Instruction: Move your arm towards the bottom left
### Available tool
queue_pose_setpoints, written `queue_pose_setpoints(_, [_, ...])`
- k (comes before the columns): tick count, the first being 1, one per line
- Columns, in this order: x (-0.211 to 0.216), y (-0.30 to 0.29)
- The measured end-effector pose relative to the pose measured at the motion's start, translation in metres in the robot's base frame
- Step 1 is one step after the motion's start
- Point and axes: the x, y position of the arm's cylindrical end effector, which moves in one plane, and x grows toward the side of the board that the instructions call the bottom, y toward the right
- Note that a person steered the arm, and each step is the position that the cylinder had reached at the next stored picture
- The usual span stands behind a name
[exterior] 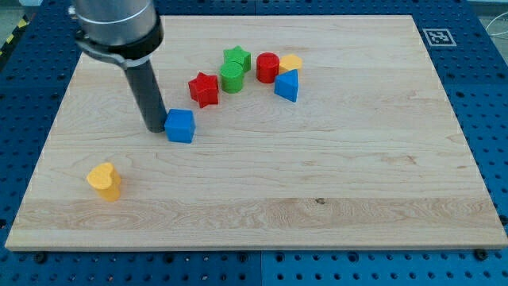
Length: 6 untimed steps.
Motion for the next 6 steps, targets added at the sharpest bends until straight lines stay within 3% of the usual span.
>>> queue_pose_setpoints(2, [0.018, 0.032])
queue_pose_setpoints(3, [0.02, 0.021])
queue_pose_setpoints(6, [0.065, -0.114])
